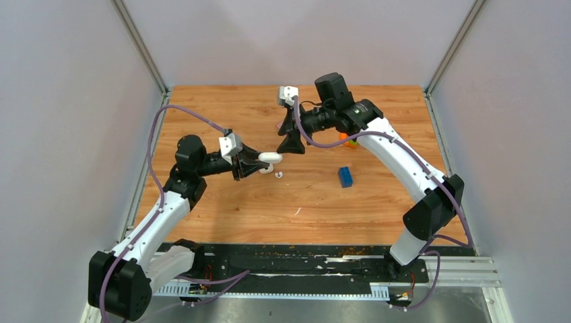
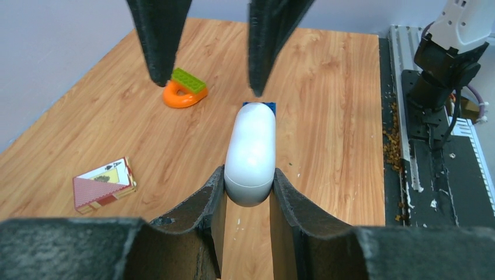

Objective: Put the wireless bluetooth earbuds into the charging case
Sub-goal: Open the charging case.

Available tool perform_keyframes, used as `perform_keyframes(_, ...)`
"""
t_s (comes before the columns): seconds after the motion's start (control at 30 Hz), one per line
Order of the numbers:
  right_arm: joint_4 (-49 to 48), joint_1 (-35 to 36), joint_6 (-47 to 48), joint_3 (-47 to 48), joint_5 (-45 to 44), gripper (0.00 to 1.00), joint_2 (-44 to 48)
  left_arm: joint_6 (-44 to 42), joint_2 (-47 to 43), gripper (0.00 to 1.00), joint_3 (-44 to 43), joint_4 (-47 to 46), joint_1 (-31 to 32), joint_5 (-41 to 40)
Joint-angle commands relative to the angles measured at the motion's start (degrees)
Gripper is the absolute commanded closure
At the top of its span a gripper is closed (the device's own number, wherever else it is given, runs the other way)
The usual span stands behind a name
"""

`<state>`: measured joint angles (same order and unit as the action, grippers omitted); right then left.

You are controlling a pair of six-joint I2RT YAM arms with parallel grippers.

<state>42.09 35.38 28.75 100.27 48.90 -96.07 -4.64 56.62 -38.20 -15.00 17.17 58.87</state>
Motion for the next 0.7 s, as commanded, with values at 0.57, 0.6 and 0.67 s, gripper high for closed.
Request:
perform_keyframes(0.57,0.6,0.1,-1.3,2.1,3.5,0.35,-2.0,8.8,-0.9,1.0,-1.1,-9.2,1.0,0.5)
perform_keyframes(0.6,-0.3,-0.4,-2.8,2.2,3.6,0.35,-2.1,7.8,-0.8,1.0,-1.2,-8.7,1.0,0.9)
perform_keyframes(0.67,-2.3,-1.3,-6.0,2.7,4.2,0.35,-2.5,5.8,-0.7,1.0,-1.3,-7.6,1.1,1.7)
